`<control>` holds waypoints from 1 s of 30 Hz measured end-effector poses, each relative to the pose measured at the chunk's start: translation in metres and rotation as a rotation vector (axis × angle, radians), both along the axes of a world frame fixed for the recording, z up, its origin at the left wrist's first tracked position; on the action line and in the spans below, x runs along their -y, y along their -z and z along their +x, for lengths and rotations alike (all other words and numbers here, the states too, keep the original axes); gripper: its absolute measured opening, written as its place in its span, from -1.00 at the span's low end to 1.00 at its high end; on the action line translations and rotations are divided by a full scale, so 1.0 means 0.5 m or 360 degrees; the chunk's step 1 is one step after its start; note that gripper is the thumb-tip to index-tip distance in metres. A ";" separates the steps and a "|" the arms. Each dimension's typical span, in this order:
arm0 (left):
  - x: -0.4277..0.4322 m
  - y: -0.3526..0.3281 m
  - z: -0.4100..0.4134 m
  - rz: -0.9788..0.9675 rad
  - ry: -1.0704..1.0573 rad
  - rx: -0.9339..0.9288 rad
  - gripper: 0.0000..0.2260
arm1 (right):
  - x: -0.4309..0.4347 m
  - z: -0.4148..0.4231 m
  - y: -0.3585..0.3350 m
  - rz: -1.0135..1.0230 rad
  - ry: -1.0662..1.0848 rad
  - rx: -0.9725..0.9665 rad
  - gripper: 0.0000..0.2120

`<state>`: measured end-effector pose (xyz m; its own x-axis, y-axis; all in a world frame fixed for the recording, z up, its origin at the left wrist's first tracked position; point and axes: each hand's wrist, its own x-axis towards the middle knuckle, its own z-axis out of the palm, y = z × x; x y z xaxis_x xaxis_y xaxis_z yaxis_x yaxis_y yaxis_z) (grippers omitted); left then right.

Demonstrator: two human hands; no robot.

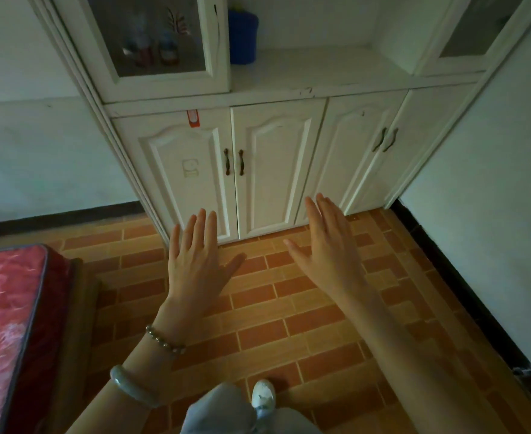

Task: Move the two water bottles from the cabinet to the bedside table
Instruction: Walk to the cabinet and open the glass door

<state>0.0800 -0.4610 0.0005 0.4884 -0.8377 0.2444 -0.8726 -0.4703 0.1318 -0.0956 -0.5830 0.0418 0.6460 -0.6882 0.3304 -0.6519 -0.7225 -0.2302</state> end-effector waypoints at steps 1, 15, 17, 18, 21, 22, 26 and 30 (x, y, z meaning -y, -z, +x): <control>0.015 -0.002 0.006 -0.0007 -0.0011 -0.0003 -0.20 | 0.019 0.010 0.000 0.0005 -0.0022 0.0001 -0.32; 0.252 0.014 0.209 0.0012 -0.0239 0.0043 -0.17 | 0.290 0.236 0.031 -0.0036 -0.0145 0.0006 -0.29; 0.296 0.012 0.250 0.0003 -0.0231 0.0032 -0.17 | 0.330 0.280 0.032 -0.0047 -0.0152 -0.0004 -0.29; 0.319 0.011 0.271 0.0003 -0.0224 0.0021 -0.17 | 0.350 0.302 0.031 -0.0049 -0.0160 -0.0009 -0.29; 0.383 0.002 0.333 -0.0001 -0.0217 0.0016 -0.17 | 0.411 0.367 0.021 -0.0060 -0.0187 -0.0028 -0.30; 0.403 -0.002 0.354 -0.0011 -0.0212 0.0020 -0.17 | 0.431 0.388 0.017 -0.0066 -0.0188 -0.0033 -0.30; 0.478 -0.018 0.432 -0.0050 -0.0199 0.0042 -0.14 | 0.497 0.471 0.003 -0.0076 -0.0202 -0.0016 -0.34; 0.535 -0.037 0.480 -0.0063 -0.0153 0.0069 -0.16 | 0.546 0.535 0.004 -0.0075 -0.0208 -0.0027 -0.32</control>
<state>0.3198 -0.7283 0.0188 0.5543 -0.7768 0.2990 -0.8290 -0.5472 0.1153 0.1718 -0.8559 0.0399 0.7350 -0.5816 0.3486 -0.5549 -0.8114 -0.1837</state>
